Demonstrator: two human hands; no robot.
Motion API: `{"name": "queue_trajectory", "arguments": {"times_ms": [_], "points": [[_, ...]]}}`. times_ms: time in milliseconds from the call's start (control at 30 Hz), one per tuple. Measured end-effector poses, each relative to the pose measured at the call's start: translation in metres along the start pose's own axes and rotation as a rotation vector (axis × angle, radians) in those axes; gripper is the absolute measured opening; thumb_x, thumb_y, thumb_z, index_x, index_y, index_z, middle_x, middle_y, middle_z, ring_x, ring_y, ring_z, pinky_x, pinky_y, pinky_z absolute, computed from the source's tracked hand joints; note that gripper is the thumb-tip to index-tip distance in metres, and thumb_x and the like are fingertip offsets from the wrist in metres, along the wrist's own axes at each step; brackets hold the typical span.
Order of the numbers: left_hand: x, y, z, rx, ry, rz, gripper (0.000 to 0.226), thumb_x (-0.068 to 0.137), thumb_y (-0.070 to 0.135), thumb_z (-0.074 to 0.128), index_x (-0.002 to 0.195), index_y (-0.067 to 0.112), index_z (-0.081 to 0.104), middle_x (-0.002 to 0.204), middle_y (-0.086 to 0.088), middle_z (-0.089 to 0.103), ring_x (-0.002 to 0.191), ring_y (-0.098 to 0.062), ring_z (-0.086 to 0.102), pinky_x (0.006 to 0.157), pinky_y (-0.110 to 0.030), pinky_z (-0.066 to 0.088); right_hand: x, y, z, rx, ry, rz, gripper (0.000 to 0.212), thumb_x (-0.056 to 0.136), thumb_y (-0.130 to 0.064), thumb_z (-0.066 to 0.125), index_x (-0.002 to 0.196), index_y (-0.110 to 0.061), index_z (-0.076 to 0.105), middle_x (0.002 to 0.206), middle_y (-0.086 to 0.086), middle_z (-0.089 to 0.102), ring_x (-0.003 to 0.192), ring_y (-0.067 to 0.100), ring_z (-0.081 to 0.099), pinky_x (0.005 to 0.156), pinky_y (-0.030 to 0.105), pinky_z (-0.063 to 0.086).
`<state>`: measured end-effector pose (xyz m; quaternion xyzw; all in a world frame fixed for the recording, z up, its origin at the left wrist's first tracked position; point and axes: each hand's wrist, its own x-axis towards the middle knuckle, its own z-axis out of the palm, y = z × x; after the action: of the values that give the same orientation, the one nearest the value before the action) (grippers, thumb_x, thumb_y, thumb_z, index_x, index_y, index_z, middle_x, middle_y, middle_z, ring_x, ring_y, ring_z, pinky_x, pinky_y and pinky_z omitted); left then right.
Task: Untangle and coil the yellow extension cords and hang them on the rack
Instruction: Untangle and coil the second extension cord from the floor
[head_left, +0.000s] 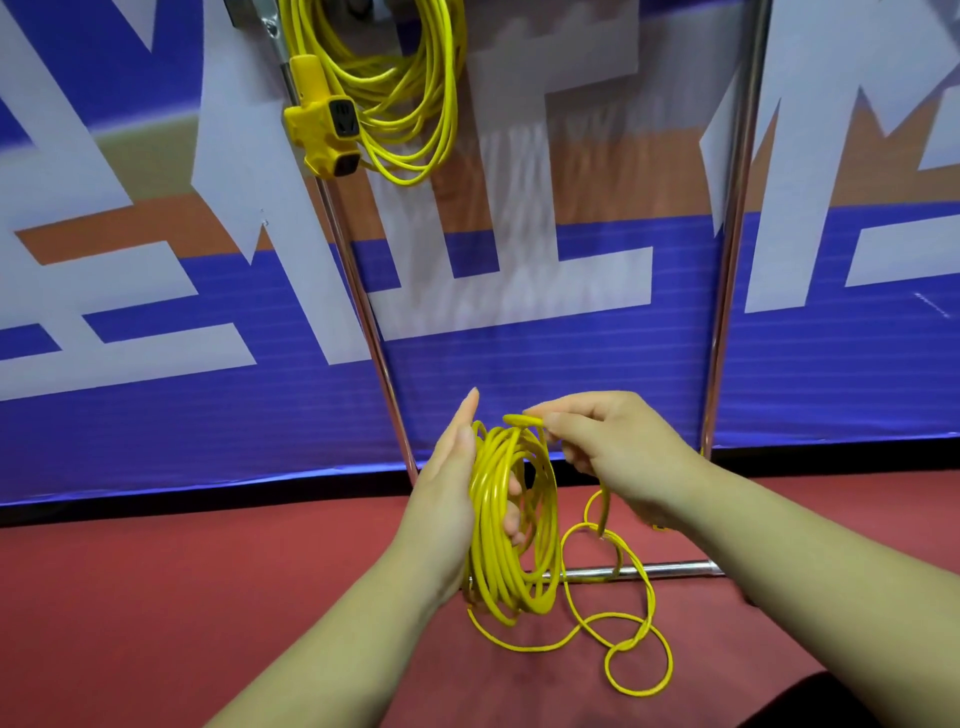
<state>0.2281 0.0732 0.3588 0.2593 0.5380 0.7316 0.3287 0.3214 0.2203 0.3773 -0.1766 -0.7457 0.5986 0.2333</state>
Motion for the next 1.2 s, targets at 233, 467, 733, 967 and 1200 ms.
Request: {"name": "queue_trajectory", "arguments": {"times_ms": [233,467,733,967,1200], "points": [[0.008,-0.005,0.0,0.039,0.055,-0.011,0.042,0.106,0.045,0.034,0.117,0.022,0.067,0.072,-0.021,0.053,0.044,-0.023,0.048,0.054,-0.033,0.045,-0.006,-0.003,0.009,-0.114,-0.041,-0.138,0.014,0.089,-0.016,0.071,0.1,-0.024,0.072,0.074,-0.003,0.072,0.067,0.011,0.066,0.071,0.034,0.054],[0.015,0.0,0.001,0.128,0.227,0.122,0.029,0.107,0.029,0.042,0.101,0.01,0.063,0.061,-0.016,0.058,0.042,-0.024,0.048,0.047,-0.029,0.045,-0.01,0.002,0.017,0.011,-0.17,-0.089,0.028,0.089,-0.005,0.069,0.102,-0.016,0.047,0.07,0.001,0.066,0.059,0.019,0.062,0.061,0.035,0.051],[0.029,0.026,-0.031,0.081,0.483,0.311,0.027,0.087,0.005,0.074,0.094,0.019,0.052,0.068,-0.01,0.061,0.046,-0.023,0.052,0.051,-0.033,0.049,-0.015,0.012,0.025,-0.021,-0.396,-0.061,0.017,0.098,-0.013,0.057,0.104,-0.014,0.04,0.068,-0.005,0.064,0.086,0.047,0.064,0.081,0.063,0.049],[0.036,0.044,-0.064,-0.147,0.635,0.317,0.032,0.09,-0.01,0.053,0.105,0.017,0.046,0.085,-0.021,0.057,0.063,-0.031,0.069,0.061,-0.039,0.057,-0.013,0.028,0.039,-0.096,-0.586,0.026,0.015,0.097,-0.014,0.051,0.099,-0.013,0.037,0.088,0.004,0.074,0.089,0.028,0.064,0.098,0.057,0.045],[0.032,0.069,-0.095,-0.466,0.625,0.288,0.039,0.097,-0.007,0.049,0.127,0.017,0.053,0.069,-0.009,0.063,0.055,-0.017,0.065,0.055,-0.031,0.057,-0.006,0.062,0.042,-0.21,-0.673,0.198,0.025,0.102,-0.032,0.051,0.091,-0.016,0.035,0.074,-0.001,0.067,0.091,0.022,0.071,0.093,0.052,0.046]]}}
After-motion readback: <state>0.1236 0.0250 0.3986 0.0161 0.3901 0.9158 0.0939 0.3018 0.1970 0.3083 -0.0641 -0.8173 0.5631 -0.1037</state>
